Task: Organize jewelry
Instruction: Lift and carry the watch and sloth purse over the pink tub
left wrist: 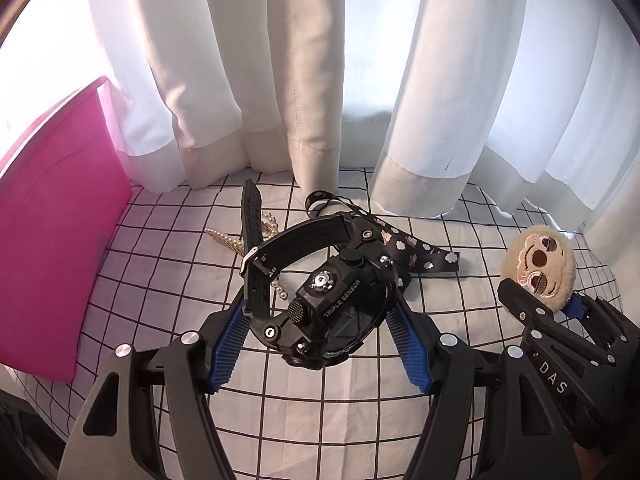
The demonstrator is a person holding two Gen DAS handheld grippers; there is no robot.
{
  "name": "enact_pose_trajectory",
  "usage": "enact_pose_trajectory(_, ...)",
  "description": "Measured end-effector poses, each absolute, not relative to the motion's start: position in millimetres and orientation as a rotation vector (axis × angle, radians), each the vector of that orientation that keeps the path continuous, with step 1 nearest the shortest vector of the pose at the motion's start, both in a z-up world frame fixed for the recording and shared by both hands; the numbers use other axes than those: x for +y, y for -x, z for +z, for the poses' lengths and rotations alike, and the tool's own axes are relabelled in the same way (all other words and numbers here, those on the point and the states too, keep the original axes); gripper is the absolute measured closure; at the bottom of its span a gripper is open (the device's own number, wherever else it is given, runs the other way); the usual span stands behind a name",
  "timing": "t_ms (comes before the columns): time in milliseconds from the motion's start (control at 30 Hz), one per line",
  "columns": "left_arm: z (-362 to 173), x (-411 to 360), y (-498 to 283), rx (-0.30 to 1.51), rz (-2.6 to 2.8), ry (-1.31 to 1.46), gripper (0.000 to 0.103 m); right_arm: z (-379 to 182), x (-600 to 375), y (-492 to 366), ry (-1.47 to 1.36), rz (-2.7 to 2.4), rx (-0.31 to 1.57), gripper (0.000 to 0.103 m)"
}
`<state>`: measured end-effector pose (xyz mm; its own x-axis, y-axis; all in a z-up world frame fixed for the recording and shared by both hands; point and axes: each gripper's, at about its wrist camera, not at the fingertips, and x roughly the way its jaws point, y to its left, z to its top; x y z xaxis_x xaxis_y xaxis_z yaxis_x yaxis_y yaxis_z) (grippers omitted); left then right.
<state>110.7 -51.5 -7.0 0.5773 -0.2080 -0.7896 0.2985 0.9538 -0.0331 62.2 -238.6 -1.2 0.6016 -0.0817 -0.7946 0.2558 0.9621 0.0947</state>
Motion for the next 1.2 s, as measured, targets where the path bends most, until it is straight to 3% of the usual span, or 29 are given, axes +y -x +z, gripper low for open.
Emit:
enact_pose_trajectory(467, 58.8, 21.7, -132.6, 0.794, -0.171, -0.038, 0.038, 71.2, -171.0, -108.5, -0.125, -0.041, 0.784, 0.055)
enact_pose_trajectory(833, 114.8, 123.6, -149.2, 0.714, -0.008, 0.028, 0.038, 134.9, -59.2, -164.3, -0.047, 0.187, 0.669, 0.055)
enact_pose_trajectory(1200, 122.5, 239.8, -165.5, 0.771, 0.166, 0.082, 0.038, 160.9, 63.1, -215.0, 0.012, 0.429, 0.685, 0.055)
